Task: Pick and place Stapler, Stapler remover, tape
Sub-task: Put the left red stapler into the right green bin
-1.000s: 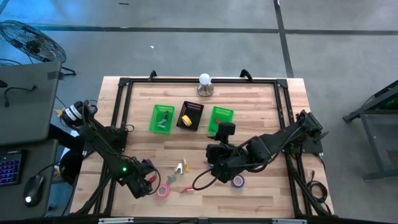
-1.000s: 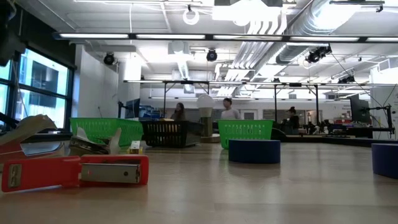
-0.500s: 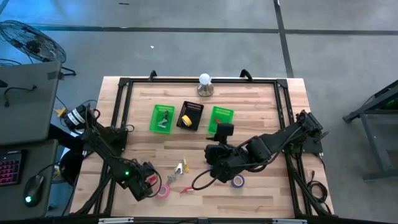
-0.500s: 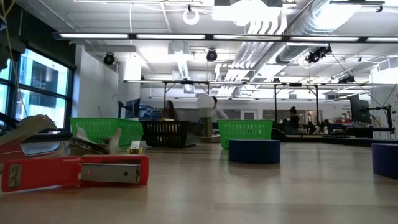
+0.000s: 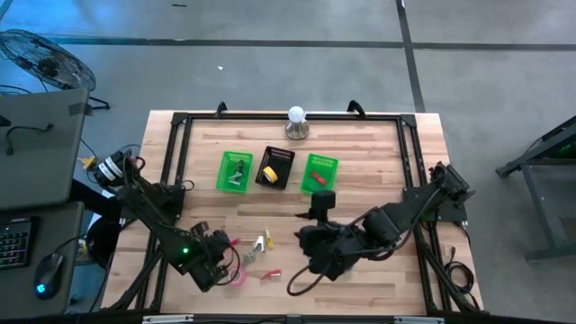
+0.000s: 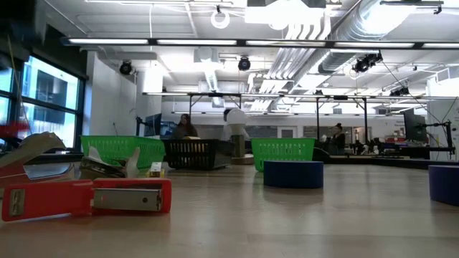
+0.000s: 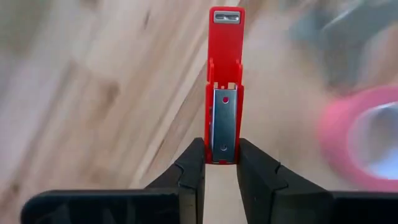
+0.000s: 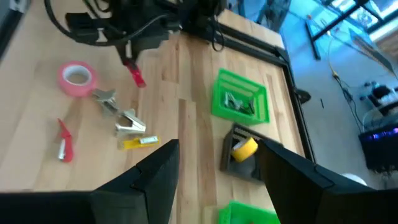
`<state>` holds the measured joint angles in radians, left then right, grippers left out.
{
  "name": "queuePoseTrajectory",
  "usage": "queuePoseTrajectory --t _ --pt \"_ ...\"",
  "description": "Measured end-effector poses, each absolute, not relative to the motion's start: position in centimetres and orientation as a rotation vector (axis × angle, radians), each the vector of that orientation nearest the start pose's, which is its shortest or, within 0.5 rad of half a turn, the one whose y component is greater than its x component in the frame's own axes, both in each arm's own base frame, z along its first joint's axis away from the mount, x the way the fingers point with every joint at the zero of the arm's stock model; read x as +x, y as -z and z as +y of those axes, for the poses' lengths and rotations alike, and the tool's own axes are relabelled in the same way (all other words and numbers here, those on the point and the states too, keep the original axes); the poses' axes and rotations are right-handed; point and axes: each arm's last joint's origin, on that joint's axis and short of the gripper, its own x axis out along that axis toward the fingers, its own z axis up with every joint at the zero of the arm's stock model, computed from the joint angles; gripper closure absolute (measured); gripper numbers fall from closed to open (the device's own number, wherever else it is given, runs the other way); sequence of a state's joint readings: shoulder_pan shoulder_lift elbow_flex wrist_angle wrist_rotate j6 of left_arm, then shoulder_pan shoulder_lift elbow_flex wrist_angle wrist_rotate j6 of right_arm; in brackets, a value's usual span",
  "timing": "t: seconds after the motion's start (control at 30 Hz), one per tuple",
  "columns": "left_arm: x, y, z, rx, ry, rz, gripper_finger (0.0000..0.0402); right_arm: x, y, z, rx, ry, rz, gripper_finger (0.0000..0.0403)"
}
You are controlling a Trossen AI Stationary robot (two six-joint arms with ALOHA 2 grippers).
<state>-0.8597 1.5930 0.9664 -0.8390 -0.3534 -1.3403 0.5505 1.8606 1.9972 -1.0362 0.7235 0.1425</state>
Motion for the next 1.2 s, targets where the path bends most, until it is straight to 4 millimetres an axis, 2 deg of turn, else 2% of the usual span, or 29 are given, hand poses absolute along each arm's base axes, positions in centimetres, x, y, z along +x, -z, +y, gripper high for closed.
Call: queuePoseTrajectory --t 0.2,0.33,0.5,0.77,0.97,1.2 --pt "20.0 -24.5 -20.3 -0.077 -0.421 0.895 0.0343 33.8 -38.3 19.6 -0.477 0.145 0.659 0.0195" --pt "21.2 -29.1 -21.2 0.073 -0.350 0.727 0.0343 33.8 -38.3 20.2 -0.554 -0.009 0.676 0.0195" --pt "22.6 -33.2 -21.6 0.182 -0.256 0.623 0.0343 34.5 -38.5 20.5 -0.596 -0.143 0.625 0.0195" --pt "25.8 -35.0 -21.4 0.253 -0.009 0.565 0.0343 35.0 -39.3 20.9 -0.760 -0.214 0.521 0.0195" --pt "27.6 -35.6 -20.3 0.252 0.101 0.538 0.0343 35.0 -39.1 20.8 -0.775 -0.295 0.523 0.0195" --pt "28.4 -35.8 -19.7 0.240 0.165 0.530 0.0343 35.7 -37.2 20.8 -0.800 -0.326 0.537 0.0195"
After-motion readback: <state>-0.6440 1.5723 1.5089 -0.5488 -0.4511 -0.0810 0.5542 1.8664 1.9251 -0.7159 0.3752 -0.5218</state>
